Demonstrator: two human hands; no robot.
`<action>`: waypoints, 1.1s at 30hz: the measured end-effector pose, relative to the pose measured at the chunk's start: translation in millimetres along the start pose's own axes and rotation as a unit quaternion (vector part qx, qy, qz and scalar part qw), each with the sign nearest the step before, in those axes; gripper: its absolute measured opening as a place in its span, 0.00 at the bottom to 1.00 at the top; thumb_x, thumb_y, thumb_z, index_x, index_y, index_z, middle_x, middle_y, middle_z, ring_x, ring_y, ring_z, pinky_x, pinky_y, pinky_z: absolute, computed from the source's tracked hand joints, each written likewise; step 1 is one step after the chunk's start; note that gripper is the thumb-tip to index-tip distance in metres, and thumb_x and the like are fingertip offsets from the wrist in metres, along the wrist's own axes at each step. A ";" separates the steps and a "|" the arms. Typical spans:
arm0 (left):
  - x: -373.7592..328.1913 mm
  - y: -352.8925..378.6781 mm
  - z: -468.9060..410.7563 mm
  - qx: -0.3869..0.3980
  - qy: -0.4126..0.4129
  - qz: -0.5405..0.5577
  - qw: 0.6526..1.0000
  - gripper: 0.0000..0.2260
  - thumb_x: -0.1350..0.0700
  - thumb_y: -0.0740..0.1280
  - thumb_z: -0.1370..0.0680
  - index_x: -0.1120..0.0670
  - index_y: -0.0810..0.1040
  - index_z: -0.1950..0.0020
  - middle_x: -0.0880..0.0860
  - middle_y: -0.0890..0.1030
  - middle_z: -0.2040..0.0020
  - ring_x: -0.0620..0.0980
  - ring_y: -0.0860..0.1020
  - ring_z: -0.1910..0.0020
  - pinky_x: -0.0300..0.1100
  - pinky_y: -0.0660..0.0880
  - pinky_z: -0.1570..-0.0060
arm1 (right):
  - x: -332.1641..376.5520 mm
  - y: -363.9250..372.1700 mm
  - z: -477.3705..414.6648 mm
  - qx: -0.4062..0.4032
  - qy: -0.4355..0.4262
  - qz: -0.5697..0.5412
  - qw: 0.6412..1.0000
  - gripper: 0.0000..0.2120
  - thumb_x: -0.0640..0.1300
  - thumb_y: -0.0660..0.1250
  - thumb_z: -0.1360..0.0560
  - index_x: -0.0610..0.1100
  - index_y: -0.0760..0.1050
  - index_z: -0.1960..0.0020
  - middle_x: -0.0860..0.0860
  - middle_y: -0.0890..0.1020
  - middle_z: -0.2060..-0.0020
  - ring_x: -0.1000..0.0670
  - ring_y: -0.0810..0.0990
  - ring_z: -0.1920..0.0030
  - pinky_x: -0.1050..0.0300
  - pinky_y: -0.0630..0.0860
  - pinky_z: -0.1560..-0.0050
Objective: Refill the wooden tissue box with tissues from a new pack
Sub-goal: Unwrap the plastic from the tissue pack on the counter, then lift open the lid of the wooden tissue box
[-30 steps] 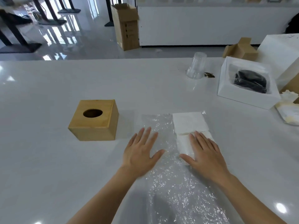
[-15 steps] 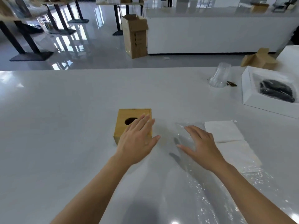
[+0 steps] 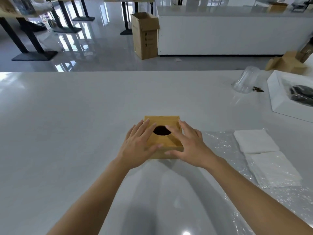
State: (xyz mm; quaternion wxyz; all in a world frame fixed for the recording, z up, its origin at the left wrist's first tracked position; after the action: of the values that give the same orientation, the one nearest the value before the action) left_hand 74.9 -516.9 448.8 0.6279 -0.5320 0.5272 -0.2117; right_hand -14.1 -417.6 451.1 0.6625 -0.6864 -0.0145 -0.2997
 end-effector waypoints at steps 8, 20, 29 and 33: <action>2.7 8.8 -4.1 0.036 0.035 0.039 0.998 0.42 0.26 0.51 0.36 0.48 0.63 0.28 0.50 0.51 0.22 0.48 0.43 0.24 0.40 0.45 0.30 | 3.4 9.0 -16.1 0.045 0.012 0.026 0.999 0.32 0.64 0.67 0.32 0.53 0.64 0.33 0.43 0.43 0.24 0.48 0.38 0.25 0.51 0.41 0.28; 4.4 -1.5 -14.7 0.040 0.021 0.114 0.992 0.35 0.31 0.62 0.35 0.46 0.66 0.33 0.50 0.60 0.25 0.48 0.55 0.26 0.42 0.50 0.30 | 13.7 -12.0 -32.0 0.185 0.023 0.074 0.980 0.32 0.56 0.74 0.35 0.52 0.63 0.36 0.48 0.58 0.31 0.48 0.56 0.39 0.56 0.53 0.38; 34.7 -18.1 -30.0 0.014 -0.050 0.214 0.975 0.22 0.57 0.67 0.24 0.49 0.67 0.32 0.47 0.70 0.32 0.46 0.67 0.33 0.39 0.64 0.37 | -7.7 -32.6 -34.8 0.214 0.010 -0.148 0.966 0.42 0.45 0.78 0.37 0.60 0.59 0.31 0.61 0.65 0.34 0.57 0.64 0.35 0.65 0.63 0.39; 48.9 -16.5 -33.2 0.009 -0.052 0.292 0.955 0.17 0.59 0.66 0.24 0.50 0.70 0.36 0.49 0.69 0.30 0.48 0.66 0.31 0.50 0.62 0.29 | -38.8 -35.6 -39.7 0.134 0.028 -0.192 0.972 0.32 0.42 0.75 0.33 0.57 0.68 0.33 0.61 0.69 0.36 0.59 0.66 0.36 0.54 0.63 0.31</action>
State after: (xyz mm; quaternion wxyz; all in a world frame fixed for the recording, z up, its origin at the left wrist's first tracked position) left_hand 67.6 -577.8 446.2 0.6932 -0.3598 0.6245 0.0041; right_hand -76.3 -435.1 464.2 0.6784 -0.5672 -0.1678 -0.4358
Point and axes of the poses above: each hand's wrist, its own z-axis away from the middle knuckle, its own y-axis out of the palm, x = y × z, the point moved 10 cm from there along -z, towards the middle knuckle
